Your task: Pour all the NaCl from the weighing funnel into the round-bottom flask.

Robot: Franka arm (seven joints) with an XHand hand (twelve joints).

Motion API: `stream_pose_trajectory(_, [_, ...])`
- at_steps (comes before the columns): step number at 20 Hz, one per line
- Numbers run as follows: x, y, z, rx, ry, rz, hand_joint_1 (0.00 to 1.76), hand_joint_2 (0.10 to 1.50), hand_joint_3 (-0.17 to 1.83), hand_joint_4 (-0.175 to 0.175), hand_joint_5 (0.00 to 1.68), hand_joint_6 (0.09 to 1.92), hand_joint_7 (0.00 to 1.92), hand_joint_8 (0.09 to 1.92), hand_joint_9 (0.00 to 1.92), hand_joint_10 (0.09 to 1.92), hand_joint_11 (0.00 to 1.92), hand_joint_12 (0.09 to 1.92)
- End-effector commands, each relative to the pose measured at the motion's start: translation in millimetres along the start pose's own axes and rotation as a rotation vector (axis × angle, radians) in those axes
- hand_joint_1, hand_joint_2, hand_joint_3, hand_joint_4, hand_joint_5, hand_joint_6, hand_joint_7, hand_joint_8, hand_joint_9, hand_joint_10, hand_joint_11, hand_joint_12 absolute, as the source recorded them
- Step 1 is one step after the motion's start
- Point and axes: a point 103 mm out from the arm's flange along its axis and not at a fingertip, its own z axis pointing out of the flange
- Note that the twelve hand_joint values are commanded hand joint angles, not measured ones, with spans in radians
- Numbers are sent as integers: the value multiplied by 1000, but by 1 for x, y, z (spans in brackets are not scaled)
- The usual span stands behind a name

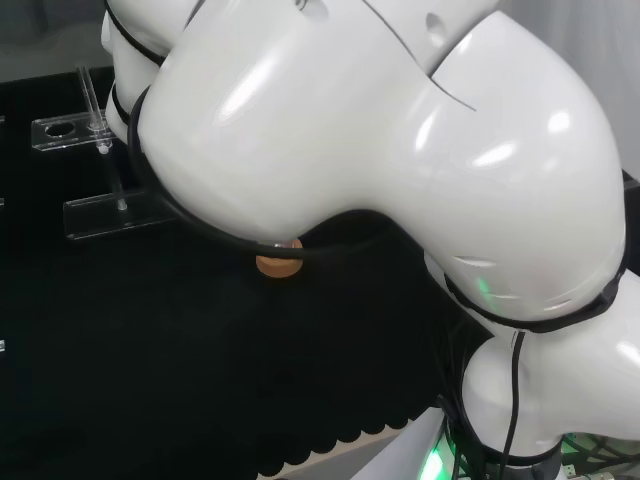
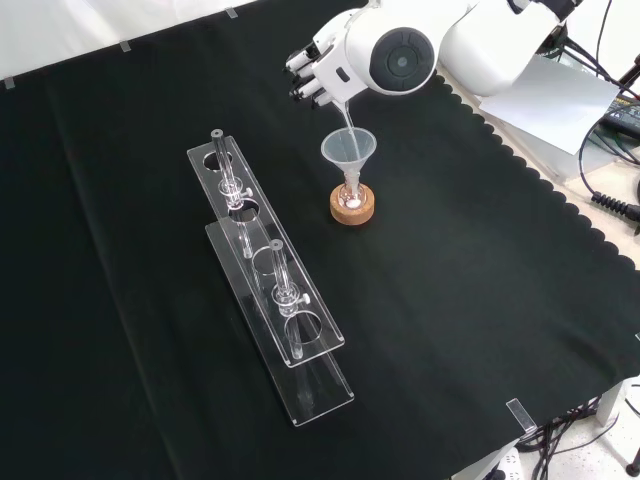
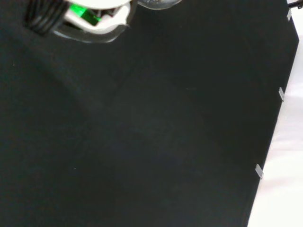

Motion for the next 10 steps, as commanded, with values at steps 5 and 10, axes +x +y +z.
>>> stream_pose_trajectory(5, [0,-1,-6,26,-52,10,1103,669,695,175,1198,822,567,633,933,349,725,1110])
stream_pose_trajectory(10, [-1,0,-8,32,-78,16,1103,669,694,175,1200,819,566,633,931,350,723,1111])
